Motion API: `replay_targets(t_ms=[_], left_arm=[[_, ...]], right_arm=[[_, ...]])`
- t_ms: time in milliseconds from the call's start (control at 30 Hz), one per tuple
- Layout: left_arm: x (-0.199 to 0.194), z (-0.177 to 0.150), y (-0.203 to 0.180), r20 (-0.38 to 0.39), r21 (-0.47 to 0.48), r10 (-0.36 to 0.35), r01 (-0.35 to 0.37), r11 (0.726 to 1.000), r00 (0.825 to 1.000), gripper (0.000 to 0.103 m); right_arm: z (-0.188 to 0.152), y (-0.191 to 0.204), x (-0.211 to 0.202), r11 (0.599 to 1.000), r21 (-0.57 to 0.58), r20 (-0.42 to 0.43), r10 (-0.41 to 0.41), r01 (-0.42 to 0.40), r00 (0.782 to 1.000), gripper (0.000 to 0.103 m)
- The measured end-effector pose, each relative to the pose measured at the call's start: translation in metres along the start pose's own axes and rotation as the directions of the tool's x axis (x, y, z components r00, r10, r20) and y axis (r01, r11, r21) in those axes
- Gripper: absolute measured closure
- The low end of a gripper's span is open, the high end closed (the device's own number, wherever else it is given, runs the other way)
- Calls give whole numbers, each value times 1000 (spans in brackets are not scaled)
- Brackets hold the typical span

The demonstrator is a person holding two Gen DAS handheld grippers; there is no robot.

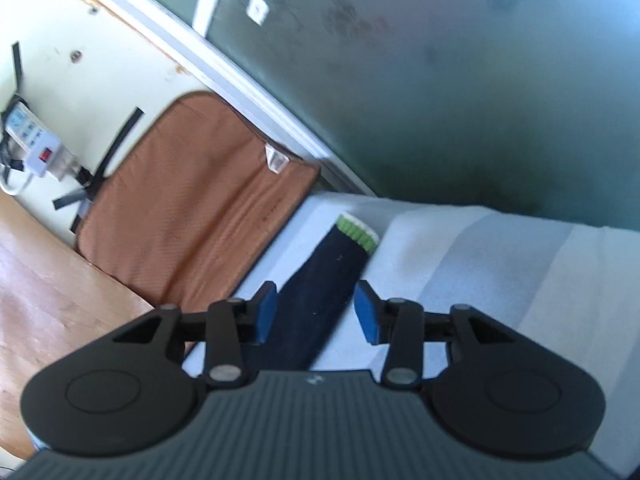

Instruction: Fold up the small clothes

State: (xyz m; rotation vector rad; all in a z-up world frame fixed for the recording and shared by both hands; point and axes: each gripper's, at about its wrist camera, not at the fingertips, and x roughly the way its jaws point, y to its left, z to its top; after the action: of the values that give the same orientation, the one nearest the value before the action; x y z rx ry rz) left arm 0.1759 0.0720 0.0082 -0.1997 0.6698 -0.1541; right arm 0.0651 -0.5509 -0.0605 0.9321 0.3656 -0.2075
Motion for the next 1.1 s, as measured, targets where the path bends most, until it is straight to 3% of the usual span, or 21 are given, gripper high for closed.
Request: replay_targets(t_ms=[133, 200, 233, 300, 400, 467, 533, 633, 733, 767, 800, 833, 867, 900, 933, 1000, 1100], left_arm=[[7, -8, 1, -14, 17, 24, -24, 1000, 1000, 55], [5, -8, 4, -14, 9, 22, -21, 1000, 1000, 56], [2, -7, 7, -12, -1, 14, -14, 1000, 1000, 56], [0, -7, 12, -8, -24, -5, 5, 1000, 1000, 56], [-11, -3, 19, 16, -71, -41, 42, 997, 999, 56], [-17, 1, 23, 37, -106, -70, 73, 992, 997, 56], [-25, 6, 33, 60, -153, -100, 108, 982, 993, 55], [-37, 11, 50, 91, -225, -128, 146, 963, 988, 52], [-45, 13, 70, 113, -283, -139, 166, 945, 984, 48], [-47, 15, 76, 118, -297, -139, 169, 940, 983, 46], [-48, 16, 82, 119, -313, -138, 169, 935, 983, 46], [-47, 17, 87, 116, -326, -139, 170, 930, 983, 45], [-46, 19, 91, 110, -339, -142, 172, 925, 984, 45], [-46, 20, 94, 103, -350, -146, 173, 921, 984, 45], [-44, 21, 96, 95, -359, -151, 176, 917, 984, 45], [-38, 23, 96, 73, -363, -163, 178, 915, 984, 45], [-32, 24, 90, 40, -333, -162, 166, 928, 986, 45]], right_arm=[[-3, 5, 28, 998, -54, 19, -16, 17, 1000, 62], [-5, 23, 41, 995, -86, 2, -53, 53, 999, 89], [-5, 27, 40, 997, -69, 8, -46, 47, 999, 90], [-3, 46, 27, 997, -69, 51, 29, -26, 998, 90], [-8, 104, 1, 972, -166, 65, 177, -165, 982, 90], [-21, 156, -8, 925, -291, 30, 264, -244, 964, 90], [-45, 215, -10, 847, -432, -18, 336, -310, 942, 90], [-93, 294, 1, 704, -573, -136, 423, -420, 896, 90], [-158, 351, 15, 561, -639, -293, 455, -526, 841, 88], [-180, 363, 23, 533, -619, -371, 448, -576, 813, 84], [-200, 370, 33, 515, -574, -473, 428, -637, 771, 79], [-217, 373, 42, 507, -527, -562, 394, -682, 727, 75], [-227, 371, 46, 506, -501, -609, 370, -702, 702, 74], [-229, 366, 47, 509, -500, -609, 369, -701, 702, 74], [-222, 359, 47, 515, -513, -580, 382, -687, 719, 74], [-196, 338, 45, 564, -541, -487, 395, -624, 779, 74], [-155, 297, 48, 664, -552, -380, 337, -504, 861, 68]])
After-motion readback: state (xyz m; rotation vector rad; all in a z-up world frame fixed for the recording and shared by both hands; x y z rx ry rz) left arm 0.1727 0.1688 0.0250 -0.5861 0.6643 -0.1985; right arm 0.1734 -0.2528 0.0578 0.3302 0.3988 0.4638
